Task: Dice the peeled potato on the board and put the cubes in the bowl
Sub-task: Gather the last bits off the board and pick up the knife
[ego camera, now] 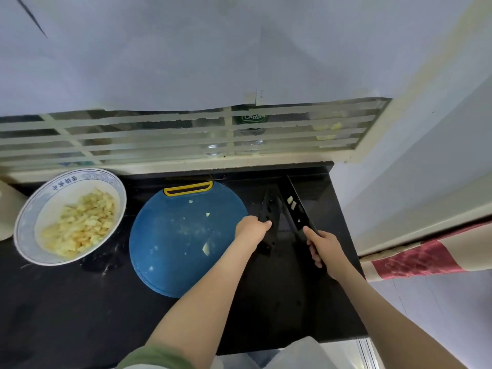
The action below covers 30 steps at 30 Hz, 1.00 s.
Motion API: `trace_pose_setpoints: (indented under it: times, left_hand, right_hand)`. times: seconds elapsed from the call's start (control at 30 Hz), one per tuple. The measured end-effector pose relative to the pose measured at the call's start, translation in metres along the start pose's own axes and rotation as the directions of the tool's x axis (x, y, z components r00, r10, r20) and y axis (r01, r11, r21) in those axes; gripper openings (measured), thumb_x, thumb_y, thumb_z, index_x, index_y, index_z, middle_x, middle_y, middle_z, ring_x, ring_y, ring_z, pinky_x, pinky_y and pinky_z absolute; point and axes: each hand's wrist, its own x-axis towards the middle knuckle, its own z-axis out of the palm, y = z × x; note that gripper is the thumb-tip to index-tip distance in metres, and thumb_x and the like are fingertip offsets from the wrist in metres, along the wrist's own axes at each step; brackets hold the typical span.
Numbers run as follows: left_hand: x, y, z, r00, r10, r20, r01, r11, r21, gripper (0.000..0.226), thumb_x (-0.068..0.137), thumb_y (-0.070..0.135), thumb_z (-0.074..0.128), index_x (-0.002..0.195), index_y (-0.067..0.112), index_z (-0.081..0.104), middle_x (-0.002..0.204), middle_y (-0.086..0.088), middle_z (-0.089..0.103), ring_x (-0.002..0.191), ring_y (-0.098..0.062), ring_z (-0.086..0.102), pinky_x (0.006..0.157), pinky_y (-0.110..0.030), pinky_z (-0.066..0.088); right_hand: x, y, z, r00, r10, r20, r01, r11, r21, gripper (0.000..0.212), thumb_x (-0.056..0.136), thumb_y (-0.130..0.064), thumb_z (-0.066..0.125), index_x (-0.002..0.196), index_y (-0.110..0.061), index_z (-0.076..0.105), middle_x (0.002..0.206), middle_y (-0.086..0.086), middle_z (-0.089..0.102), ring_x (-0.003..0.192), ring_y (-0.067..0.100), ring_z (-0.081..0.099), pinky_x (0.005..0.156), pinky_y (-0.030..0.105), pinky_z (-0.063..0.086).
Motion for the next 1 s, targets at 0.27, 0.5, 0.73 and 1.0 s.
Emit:
trace_pose_setpoints:
  times: [0.27, 0.5, 0.73, 1.0]
  left_hand:
    - [-0.008, -0.079, -0.088, 0.995, -0.039, -0.089, 0.034, 0.998, -0.053, 0.041, 0.094, 0.04, 0.055, 0.117, 0.007, 0.063, 0.116, -0.007, 0.064, 0.105, -0.028, 0.06, 0.088, -0.034, 0.05]
    - [-0.018, -0.133, -0.12, 0.923, 0.074, -0.378, 0.043, 0.956, 0.291, 0.046, 0.091, 0.048, 0.049, 0.127, 0.019, 0.053, 0.131, -0.008, 0.049, 0.124, -0.03, 0.04, 0.098, -0.04, 0.034]
    - [-0.026, -0.127, -0.149, 0.737, 0.497, -0.458, -0.324, 0.855, 0.406, 0.044, 0.09, 0.041, 0.055, 0.127, 0.018, 0.049, 0.125, -0.003, 0.053, 0.117, -0.025, 0.045, 0.092, -0.038, 0.033]
    - [-0.014, -0.158, -0.207, 0.673, 0.517, -0.529, -0.35, 0.853, 0.388, 0.027, 0.091, 0.03, 0.054, 0.109, 0.009, 0.054, 0.108, -0.007, 0.058, 0.1, -0.025, 0.055, 0.083, -0.035, 0.043]
  right_hand:
    - [-0.023, -0.029, 0.061, 0.988, 0.002, 0.153, -0.008, 0.999, 0.039, 0.034, 0.097, -0.035, 0.055, 0.079, -0.007, 0.053, 0.052, 0.003, 0.045, 0.041, 0.015, 0.036, 0.04, 0.027, 0.03]
    - [-0.042, -0.037, 0.126, 0.945, -0.003, 0.327, 0.021, 0.998, -0.051, 0.036, 0.096, -0.038, 0.057, 0.077, -0.008, 0.051, 0.051, 0.002, 0.044, 0.039, 0.014, 0.033, 0.037, 0.025, 0.028]
    - [-0.061, -0.056, 0.186, 0.894, -0.06, 0.444, 0.108, 0.991, -0.084, 0.04, 0.096, -0.039, 0.058, 0.073, -0.007, 0.05, 0.051, 0.006, 0.041, 0.04, 0.016, 0.03, 0.038, 0.026, 0.025]
    - [-0.069, -0.085, 0.246, 0.854, -0.108, 0.509, 0.18, 0.979, -0.094, 0.04, 0.095, -0.039, 0.059, 0.073, -0.008, 0.048, 0.051, 0.006, 0.039, 0.039, 0.016, 0.027, 0.039, 0.027, 0.021]
